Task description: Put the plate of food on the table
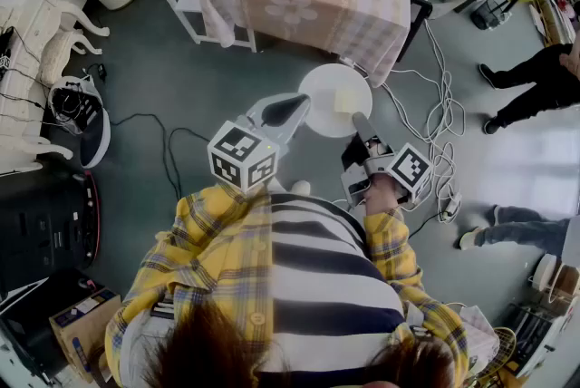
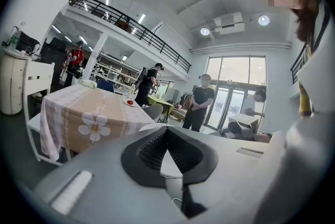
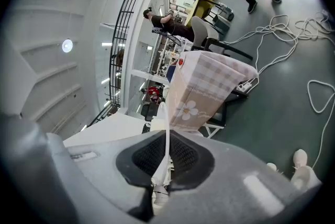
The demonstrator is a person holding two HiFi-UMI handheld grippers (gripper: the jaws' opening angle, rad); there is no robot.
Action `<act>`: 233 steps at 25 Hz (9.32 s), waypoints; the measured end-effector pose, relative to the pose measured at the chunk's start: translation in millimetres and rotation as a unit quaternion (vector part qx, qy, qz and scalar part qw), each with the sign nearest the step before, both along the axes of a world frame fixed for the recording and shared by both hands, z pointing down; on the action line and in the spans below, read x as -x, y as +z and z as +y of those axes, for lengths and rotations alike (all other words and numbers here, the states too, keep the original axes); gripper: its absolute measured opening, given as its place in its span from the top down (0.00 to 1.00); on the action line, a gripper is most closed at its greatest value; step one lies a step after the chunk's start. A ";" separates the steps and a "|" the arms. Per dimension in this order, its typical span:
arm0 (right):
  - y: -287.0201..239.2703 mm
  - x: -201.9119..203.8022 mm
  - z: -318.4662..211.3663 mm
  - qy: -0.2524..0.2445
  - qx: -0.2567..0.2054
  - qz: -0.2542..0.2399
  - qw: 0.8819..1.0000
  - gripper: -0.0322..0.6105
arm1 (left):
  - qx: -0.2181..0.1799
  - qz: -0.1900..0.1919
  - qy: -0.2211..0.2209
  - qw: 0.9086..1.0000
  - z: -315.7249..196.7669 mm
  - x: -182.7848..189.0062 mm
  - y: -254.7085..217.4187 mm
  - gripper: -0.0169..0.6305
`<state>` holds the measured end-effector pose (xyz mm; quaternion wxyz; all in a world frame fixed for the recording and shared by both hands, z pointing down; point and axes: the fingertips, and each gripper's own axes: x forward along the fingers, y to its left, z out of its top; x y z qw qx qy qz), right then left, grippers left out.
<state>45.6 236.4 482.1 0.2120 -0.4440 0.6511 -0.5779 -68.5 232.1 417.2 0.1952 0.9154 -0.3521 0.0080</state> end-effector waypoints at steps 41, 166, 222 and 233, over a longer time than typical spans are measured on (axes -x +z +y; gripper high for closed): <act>23.7 -48.6 -28.3 0.032 0.023 -0.040 0.998 0.94 | 0.030 0.000 -0.004 1.000 -41.0 -43.6 20.1 0.97; 84.3 -171.5 -507.6 0.066 0.149 0.080 0.983 0.86 | 0.115 -0.004 0.014 0.993 -526.8 -144.2 58.9 0.97; 18.2 -119.4 -456.2 -0.152 -0.099 0.392 0.902 0.95 | 0.121 0.009 -0.007 0.993 -468.5 -150.9 59.7 0.97; 20.4 -112.8 -418.5 -0.132 -0.091 0.407 0.899 0.95 | 0.109 0.012 0.008 0.994 -432.4 -138.5 57.2 0.97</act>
